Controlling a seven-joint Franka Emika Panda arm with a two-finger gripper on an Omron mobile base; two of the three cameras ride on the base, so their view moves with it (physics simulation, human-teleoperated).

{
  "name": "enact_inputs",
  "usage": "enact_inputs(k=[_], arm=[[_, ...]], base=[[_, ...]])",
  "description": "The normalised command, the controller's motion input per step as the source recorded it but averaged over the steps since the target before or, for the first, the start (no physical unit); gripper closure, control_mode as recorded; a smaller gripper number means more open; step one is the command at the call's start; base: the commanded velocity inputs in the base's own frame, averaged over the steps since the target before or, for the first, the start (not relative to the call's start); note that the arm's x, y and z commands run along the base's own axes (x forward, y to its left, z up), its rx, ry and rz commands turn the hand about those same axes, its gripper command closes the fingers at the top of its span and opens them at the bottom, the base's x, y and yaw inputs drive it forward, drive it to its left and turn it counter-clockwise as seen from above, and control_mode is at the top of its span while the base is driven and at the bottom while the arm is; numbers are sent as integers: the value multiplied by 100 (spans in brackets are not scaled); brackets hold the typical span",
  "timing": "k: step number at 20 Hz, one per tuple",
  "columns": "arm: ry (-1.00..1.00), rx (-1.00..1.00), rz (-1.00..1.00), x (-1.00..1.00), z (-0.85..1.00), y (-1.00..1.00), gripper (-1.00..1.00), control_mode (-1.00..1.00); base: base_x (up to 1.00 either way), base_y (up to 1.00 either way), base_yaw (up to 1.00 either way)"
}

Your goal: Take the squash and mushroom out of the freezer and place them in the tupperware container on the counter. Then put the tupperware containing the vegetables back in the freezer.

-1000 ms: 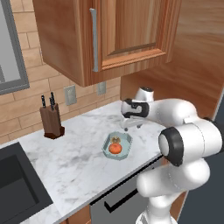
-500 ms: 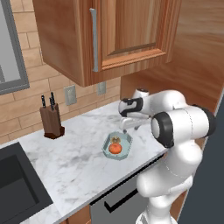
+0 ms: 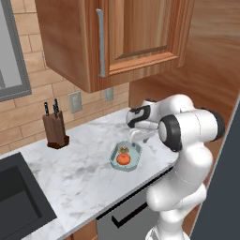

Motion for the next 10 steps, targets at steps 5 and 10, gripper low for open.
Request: enact_inputs(k=[5,10], arm=[[3,0,5,0,-27,0,-100,-100],[1,0,6,0,-22,0,-100,-100]], base=[[0,0,0],[0,0,0]])
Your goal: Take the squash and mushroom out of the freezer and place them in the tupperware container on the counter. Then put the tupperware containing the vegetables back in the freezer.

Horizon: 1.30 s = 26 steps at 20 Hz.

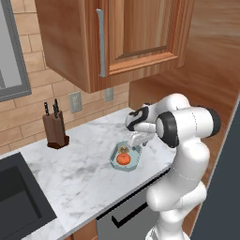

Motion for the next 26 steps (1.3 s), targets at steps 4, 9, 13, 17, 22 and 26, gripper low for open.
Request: enact_inputs(k=[4,9,13,17,22,26], arm=[[0,0,6,0,-18,18,-100,-100],[0,-1,2,-23,-9,42,100,-100],[-1,0,0,-55,-9,32,100,-100],[0,0,-2,-46,-3,20,100,-100],[0,1,-15,-27,7,1,100,-100],[-3,12,-32,-36,38,0,100,-100]], base=[[0,0,0],[0,0,0],[0,0,0],[0,0,0],[0,0,0],[0,0,0]])
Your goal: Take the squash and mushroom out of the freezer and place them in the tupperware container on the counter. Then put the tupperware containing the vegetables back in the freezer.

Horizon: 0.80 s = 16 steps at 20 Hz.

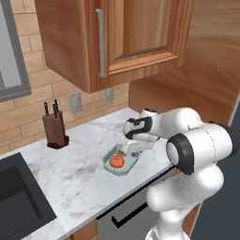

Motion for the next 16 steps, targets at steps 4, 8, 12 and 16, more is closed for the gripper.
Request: enact_inputs(k=[4,8,12,16], arm=[[-9,24,-38,-64,80,0,100,-100],[-8,16,-33,-81,95,-4,100,-100],[0,4,-28,-91,100,-19,100,-100],[0,0,-23,-95,100,-11,100,-100]], base=[[0,0,0],[0,0,0],[0,0,0],[0,0,0]])
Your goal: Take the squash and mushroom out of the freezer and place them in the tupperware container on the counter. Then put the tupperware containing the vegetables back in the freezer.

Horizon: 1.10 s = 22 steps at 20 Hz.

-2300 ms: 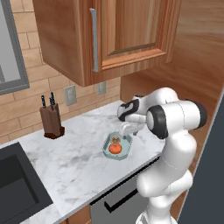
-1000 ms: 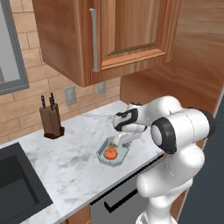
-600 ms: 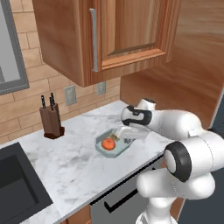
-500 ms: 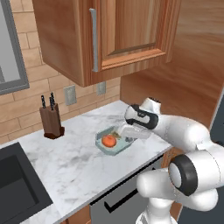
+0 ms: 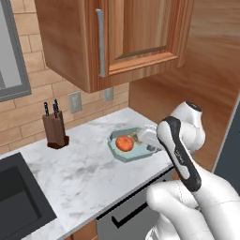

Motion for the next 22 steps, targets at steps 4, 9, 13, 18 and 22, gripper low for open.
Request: enact_inputs(k=[4,9,13,18,22], arm=[[3,-3,-17,-94,99,-13,100,-100],[5,-5,-11,-96,69,-16,100,-100],[15,-1,-7,-69,33,-18,100,-100],[6,0,-4,-46,9,-3,100,100],[0,0,0,0,0,0,100,100]], base=[[0,0,0],[0,0,0],[0,0,0],[-40,-3,-3],[-100,-10,-8]])
